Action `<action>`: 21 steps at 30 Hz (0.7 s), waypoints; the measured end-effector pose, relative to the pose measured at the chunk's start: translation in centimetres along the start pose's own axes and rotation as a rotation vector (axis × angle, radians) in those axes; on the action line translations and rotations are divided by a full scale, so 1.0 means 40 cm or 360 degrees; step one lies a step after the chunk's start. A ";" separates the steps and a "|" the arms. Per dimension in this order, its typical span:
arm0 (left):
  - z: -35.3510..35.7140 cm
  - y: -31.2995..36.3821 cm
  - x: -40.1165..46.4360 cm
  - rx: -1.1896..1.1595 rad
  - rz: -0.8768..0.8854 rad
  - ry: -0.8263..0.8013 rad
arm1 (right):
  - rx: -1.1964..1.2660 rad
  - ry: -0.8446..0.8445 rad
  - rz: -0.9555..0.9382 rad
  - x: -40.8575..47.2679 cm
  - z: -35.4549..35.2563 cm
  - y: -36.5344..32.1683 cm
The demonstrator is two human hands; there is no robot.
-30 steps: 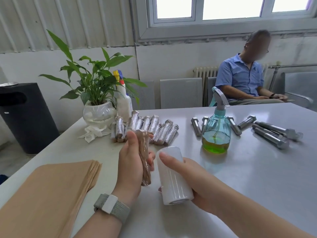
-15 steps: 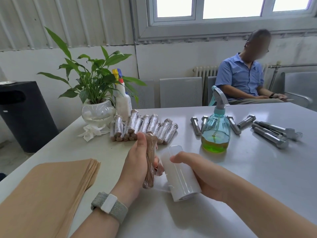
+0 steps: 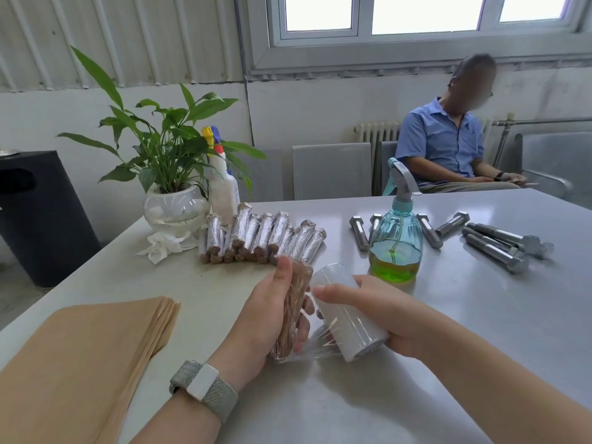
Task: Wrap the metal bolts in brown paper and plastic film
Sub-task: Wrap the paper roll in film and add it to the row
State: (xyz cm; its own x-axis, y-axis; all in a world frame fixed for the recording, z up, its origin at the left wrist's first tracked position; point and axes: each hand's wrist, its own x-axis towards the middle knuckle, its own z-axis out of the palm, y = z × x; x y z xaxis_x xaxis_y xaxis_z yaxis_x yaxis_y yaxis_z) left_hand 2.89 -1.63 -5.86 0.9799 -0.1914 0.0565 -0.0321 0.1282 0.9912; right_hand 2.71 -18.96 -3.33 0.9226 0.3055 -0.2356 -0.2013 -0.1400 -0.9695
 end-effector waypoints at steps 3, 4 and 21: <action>-0.001 0.004 -0.002 0.0058 0.0041 0.0029 | 0.0037 -0.0002 0.0044 -0.001 -0.001 -0.005; -0.001 0.006 -0.003 0.0079 0.0049 0.0045 | 0.0063 0.0007 0.0069 -0.001 -0.003 -0.006; 0.001 0.021 -0.012 0.0171 -0.0152 0.0055 | -0.0096 0.0230 0.0171 0.014 -0.014 -0.009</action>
State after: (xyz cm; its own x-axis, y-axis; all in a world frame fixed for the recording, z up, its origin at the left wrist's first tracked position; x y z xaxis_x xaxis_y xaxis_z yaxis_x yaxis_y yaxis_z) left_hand 2.37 -1.48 -5.03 0.9856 -0.1639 -0.0410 0.0425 0.0054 0.9991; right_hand 3.47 -19.29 -3.09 0.9353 0.1477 -0.3215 -0.2854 -0.2219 -0.9324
